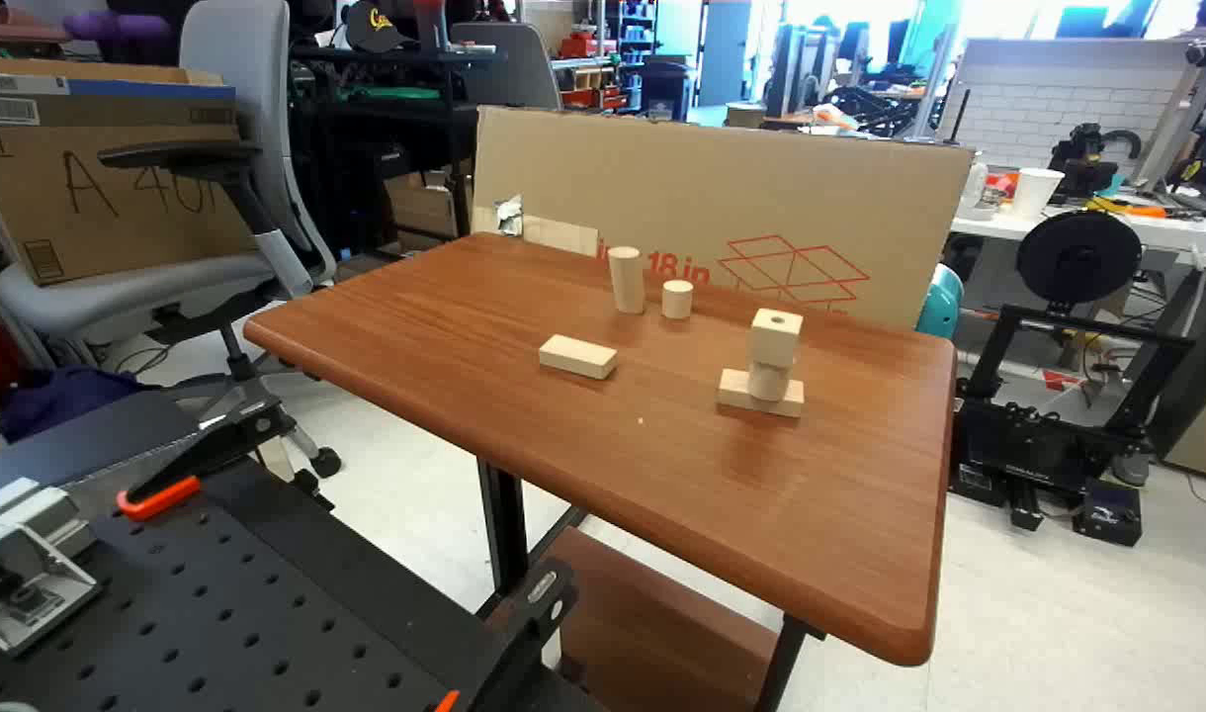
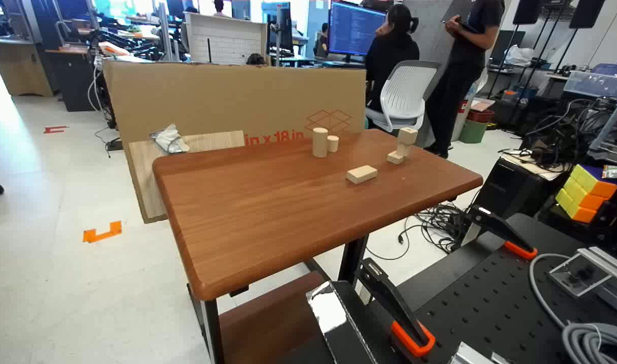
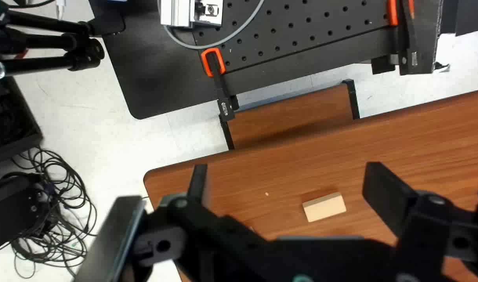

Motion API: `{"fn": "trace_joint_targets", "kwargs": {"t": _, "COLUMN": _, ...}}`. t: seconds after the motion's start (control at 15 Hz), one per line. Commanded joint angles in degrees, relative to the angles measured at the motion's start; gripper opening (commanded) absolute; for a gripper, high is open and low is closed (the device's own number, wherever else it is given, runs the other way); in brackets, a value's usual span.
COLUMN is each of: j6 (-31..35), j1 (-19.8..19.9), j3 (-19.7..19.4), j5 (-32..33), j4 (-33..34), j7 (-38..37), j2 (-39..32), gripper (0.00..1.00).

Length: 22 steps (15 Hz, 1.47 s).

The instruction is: Put the block on the rectangle

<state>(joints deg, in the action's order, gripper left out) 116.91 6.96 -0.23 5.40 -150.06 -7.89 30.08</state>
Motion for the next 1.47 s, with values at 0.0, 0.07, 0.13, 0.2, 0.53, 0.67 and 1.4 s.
{"fn": "trace_joint_targets", "kwargs": {"t": 0.0, "j6": -0.12, "j1": -0.35, "j3": -0.34, "j5": 0.18, "j4": 0.08, "j7": -0.13, "j2": -0.01, "gripper": 1.00}}
{"fn": "trace_joint_targets", "kwargs": {"t": 0.07, "j6": -0.12, "j1": -0.35, "j3": -0.34, "j5": 0.18, "j4": 0.08, "j7": -0.13, "j2": -0.01, "gripper": 1.00}}
{"fn": "trace_joint_targets", "kwargs": {"t": 0.13, "j6": -0.12, "j1": -0.35, "j3": -0.34, "j5": 0.18, "j4": 0.08, "j7": -0.13, "j2": -0.01, "gripper": 1.00}}
{"fn": "trace_joint_targets", "kwargs": {"t": 0.2, "j6": -0.12, "j1": -0.35, "j3": -0.34, "j5": 0.18, "j4": 0.08, "j7": -0.13, "j2": -0.01, "gripper": 1.00}}
{"fn": "trace_joint_targets", "kwargs": {"t": 0.53, "j6": -0.12, "j1": -0.35, "j3": -0.34, "j5": 0.18, "j4": 0.08, "j7": -0.13, "j2": -0.01, "gripper": 1.00}}
{"fn": "trace_joint_targets", "kwargs": {"t": 0.67, "j6": 0.99, "j1": 0.20, "j3": -0.45, "j5": 0.66, "j4": 0.46, "j7": -0.67, "j2": -0.23, "gripper": 1.00}}
{"fn": "trace_joint_targets", "kwargs": {"t": 1.4, "j6": 6.46, "j1": 1.30, "j3": -5.87, "j5": 3.96, "j4": 9.25, "j7": 8.81, "j2": -11.72, "gripper": 1.00}}
